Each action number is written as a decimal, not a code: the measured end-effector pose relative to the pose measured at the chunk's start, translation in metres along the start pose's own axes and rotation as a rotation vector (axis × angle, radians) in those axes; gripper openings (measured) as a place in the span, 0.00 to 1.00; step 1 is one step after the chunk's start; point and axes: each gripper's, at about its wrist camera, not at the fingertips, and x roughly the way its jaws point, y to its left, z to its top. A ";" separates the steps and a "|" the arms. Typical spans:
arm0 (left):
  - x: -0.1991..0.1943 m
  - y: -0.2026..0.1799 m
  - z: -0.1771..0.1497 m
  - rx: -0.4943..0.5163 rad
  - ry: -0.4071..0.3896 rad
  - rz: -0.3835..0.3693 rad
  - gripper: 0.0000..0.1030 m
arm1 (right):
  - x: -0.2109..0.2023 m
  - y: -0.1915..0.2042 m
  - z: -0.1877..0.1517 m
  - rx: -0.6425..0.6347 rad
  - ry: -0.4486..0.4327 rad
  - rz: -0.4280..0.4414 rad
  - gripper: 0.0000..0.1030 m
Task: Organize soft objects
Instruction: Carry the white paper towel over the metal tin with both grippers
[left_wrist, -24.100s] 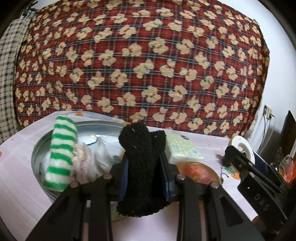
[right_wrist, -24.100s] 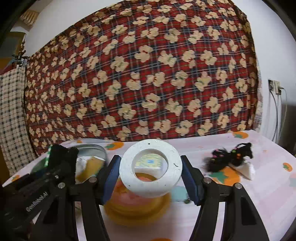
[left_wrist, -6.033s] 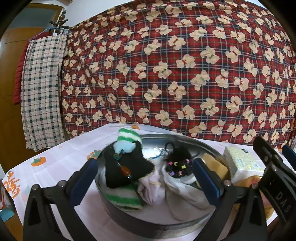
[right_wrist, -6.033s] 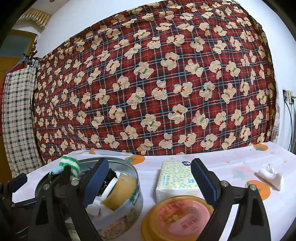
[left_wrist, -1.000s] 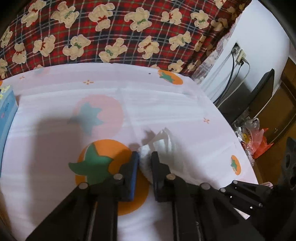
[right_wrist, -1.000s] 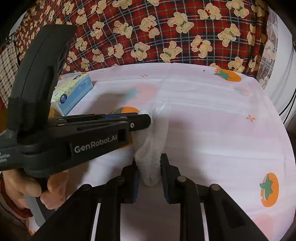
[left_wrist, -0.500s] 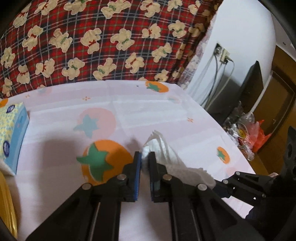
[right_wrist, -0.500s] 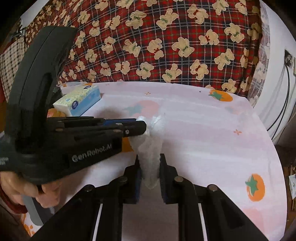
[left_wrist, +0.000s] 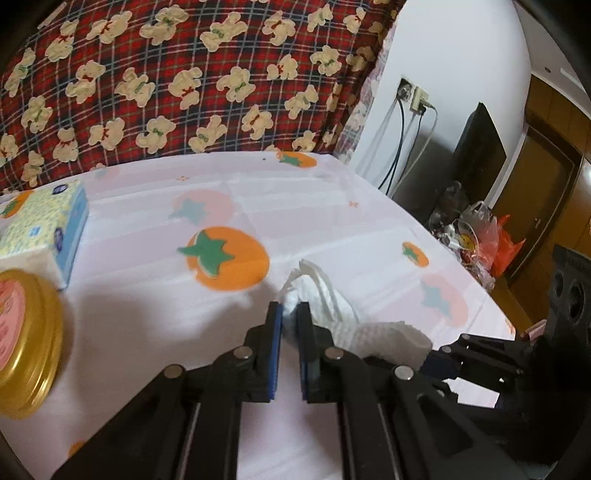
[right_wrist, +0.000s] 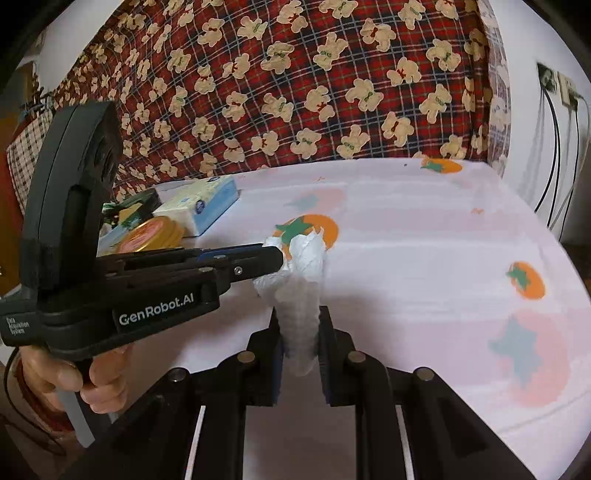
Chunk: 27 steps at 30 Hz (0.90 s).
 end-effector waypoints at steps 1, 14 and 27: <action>-0.003 0.001 -0.004 0.005 0.000 0.004 0.05 | 0.000 0.003 -0.003 0.010 0.001 0.008 0.17; -0.051 0.029 -0.040 0.021 -0.024 0.050 0.05 | -0.006 0.058 -0.031 0.007 0.016 0.052 0.17; -0.089 0.065 -0.059 -0.007 -0.059 0.107 0.05 | -0.002 0.108 -0.031 -0.057 0.041 0.102 0.17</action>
